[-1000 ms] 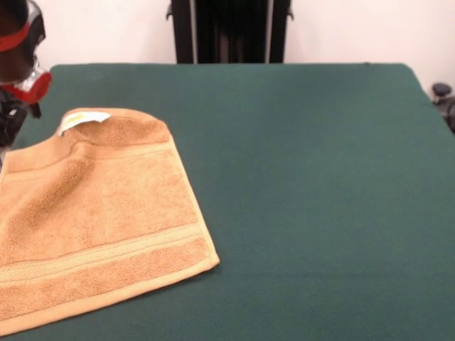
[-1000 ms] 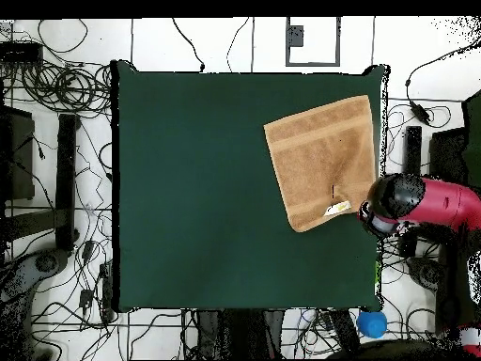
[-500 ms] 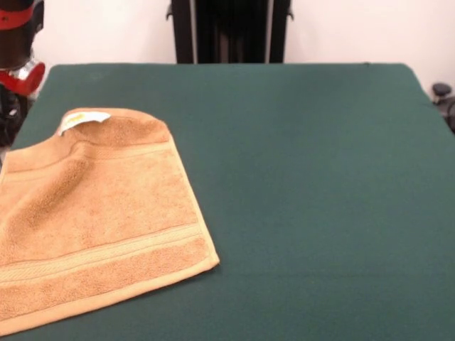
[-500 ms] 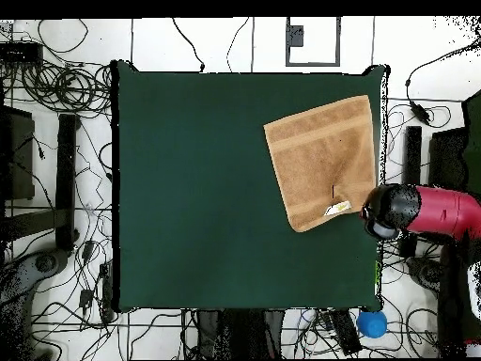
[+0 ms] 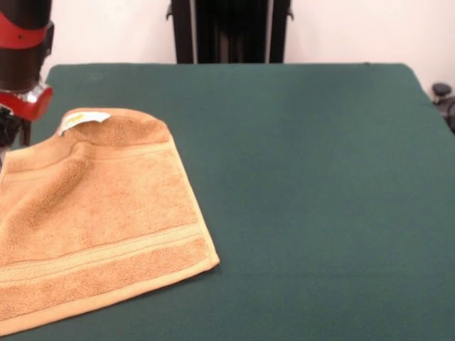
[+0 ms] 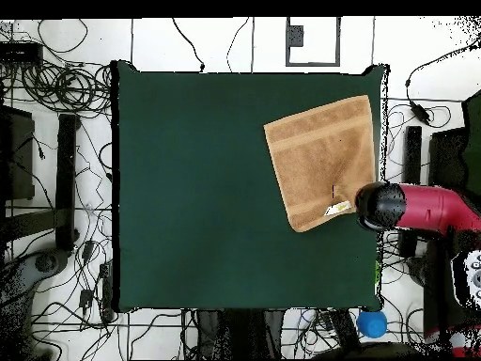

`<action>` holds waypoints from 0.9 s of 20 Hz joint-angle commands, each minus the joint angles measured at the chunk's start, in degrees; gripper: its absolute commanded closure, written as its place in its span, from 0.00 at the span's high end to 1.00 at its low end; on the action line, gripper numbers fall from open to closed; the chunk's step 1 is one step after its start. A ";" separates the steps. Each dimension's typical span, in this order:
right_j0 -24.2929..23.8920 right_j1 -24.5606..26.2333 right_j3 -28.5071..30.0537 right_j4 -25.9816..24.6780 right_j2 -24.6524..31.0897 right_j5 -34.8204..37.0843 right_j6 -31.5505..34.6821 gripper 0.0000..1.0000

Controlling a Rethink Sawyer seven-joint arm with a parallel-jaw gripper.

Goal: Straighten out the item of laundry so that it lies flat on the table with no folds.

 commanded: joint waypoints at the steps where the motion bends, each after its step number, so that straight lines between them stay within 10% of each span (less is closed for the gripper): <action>1: 4.20 5.76 1.88 3.51 0.45 -3.00 11.27 1.00; 18: 0.79 12.49 -5.08 4.78 5.09 9.77 -12.80 1.00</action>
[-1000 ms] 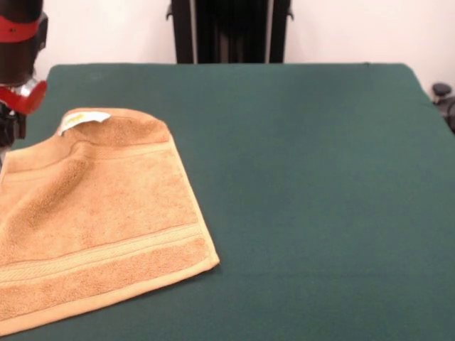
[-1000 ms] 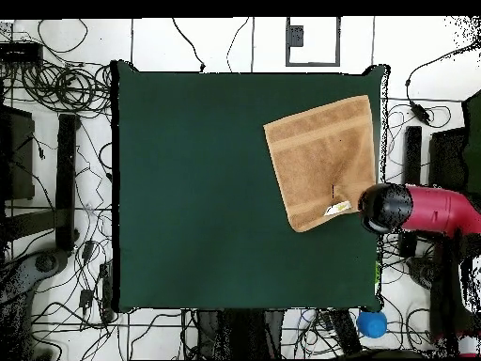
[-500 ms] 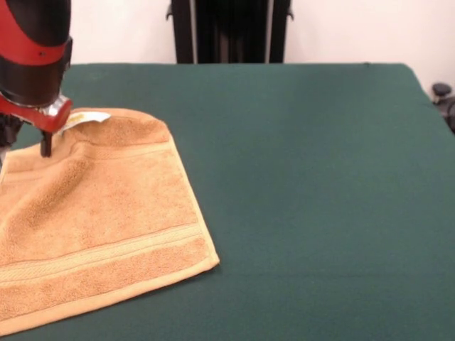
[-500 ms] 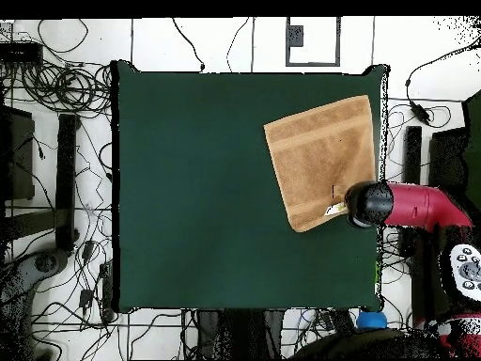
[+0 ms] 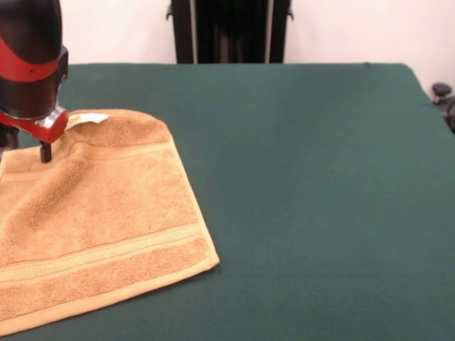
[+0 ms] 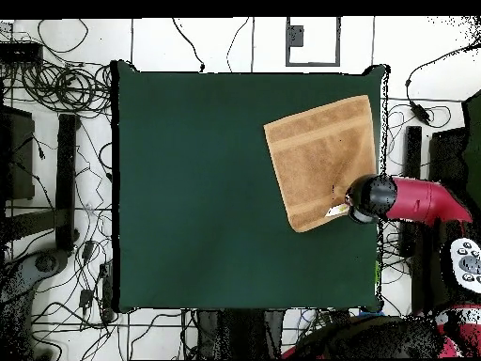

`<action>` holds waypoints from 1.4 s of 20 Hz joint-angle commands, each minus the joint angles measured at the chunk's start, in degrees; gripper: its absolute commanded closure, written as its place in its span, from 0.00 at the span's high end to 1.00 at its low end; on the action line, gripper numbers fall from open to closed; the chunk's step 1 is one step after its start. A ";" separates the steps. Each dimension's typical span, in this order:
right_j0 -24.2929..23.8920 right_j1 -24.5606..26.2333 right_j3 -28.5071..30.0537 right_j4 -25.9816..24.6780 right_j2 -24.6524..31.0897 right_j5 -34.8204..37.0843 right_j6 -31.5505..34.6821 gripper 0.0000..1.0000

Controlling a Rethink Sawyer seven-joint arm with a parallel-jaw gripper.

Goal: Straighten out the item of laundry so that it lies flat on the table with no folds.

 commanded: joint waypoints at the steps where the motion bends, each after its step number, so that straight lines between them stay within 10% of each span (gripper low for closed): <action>1: -0.15 7.19 -0.05 -0.01 5.83 4.43 -13.41 1.00; 16: -0.73 6.78 0.77 -0.78 5.76 4.71 -14.06 1.00; 28: -5.49 5.90 -4.21 -2.96 7.55 10.44 -26.58 1.00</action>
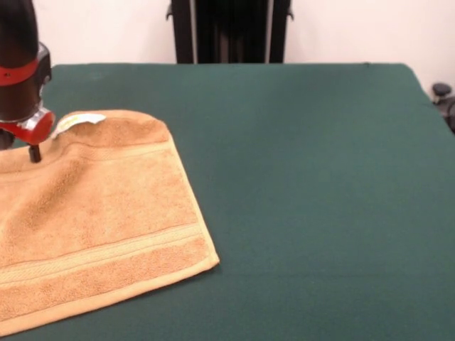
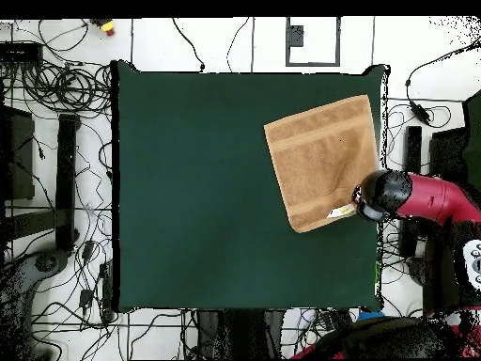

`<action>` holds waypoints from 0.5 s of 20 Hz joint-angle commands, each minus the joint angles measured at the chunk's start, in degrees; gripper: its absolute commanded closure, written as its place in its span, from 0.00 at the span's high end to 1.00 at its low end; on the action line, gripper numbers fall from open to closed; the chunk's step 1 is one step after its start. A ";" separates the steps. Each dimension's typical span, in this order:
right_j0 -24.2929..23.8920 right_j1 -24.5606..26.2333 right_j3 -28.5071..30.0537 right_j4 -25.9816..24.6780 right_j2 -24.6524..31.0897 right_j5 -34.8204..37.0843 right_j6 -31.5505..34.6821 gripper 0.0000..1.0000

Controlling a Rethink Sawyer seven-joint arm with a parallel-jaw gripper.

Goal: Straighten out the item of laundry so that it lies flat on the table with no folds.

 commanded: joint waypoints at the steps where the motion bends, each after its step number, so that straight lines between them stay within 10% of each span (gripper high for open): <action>1: -2.55 4.84 -1.77 -3.88 5.18 5.53 -26.42 1.00; 10: -3.02 3.78 -3.24 -3.87 5.19 5.57 -29.83 1.00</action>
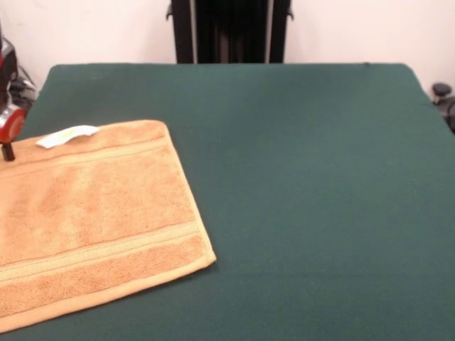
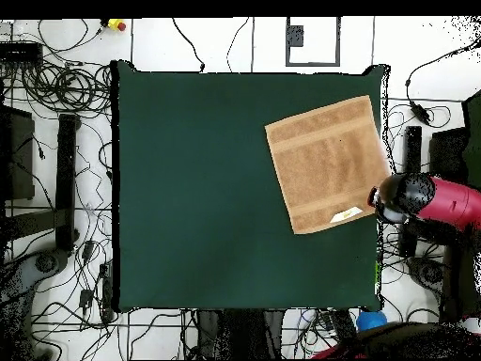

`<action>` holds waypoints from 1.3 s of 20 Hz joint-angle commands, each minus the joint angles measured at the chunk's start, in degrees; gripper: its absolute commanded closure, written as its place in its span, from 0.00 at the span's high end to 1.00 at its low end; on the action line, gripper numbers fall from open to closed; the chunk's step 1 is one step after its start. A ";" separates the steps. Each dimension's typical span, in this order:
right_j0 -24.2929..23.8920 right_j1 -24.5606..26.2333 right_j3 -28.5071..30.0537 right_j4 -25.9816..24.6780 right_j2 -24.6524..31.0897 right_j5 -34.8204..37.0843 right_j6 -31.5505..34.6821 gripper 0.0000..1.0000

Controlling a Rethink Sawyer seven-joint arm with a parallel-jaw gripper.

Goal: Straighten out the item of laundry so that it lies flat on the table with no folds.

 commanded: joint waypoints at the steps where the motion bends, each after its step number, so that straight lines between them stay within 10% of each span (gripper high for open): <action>1: 0.48 2.76 -0.19 -3.57 4.02 4.41 -21.45 1.00; 12: -2.15 1.00 5.28 0.27 7.20 -2.38 -21.89 1.00; 26: -5.22 -2.63 15.00 9.69 12.79 6.99 -19.98 1.00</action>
